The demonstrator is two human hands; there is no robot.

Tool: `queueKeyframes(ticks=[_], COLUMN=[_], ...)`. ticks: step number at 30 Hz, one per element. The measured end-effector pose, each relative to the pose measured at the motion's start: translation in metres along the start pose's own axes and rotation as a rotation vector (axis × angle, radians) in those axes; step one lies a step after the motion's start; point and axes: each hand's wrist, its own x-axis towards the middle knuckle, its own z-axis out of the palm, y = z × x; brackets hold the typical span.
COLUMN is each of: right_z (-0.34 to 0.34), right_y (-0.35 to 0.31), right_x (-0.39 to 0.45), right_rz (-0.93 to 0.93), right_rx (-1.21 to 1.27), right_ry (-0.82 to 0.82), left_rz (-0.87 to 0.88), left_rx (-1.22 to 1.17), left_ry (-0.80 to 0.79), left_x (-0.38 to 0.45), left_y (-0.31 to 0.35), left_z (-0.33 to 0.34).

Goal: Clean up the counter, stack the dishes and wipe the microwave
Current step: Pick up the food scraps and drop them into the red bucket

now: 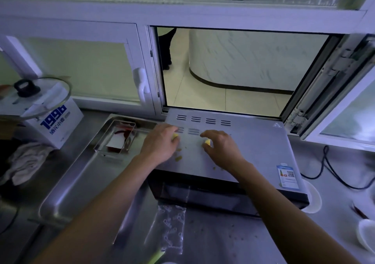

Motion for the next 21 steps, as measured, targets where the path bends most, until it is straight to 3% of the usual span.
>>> queueKeyframes(ticks=[13, 21], right_z=[0.011, 0.013], right_y=[0.001, -0.002], right_x=[0.022, 0.009], right_rz=[0.103, 0.169], right_rx=[-0.219, -0.204], right_ry=[-0.043, 0.015], left_rz=[0.069, 0.071], left_rx=[0.088, -0.126], left_ry=[-0.049, -0.046], left_x=[0.027, 0.018], left_y=[-0.016, -0.017], left_z=[0.002, 0.007])
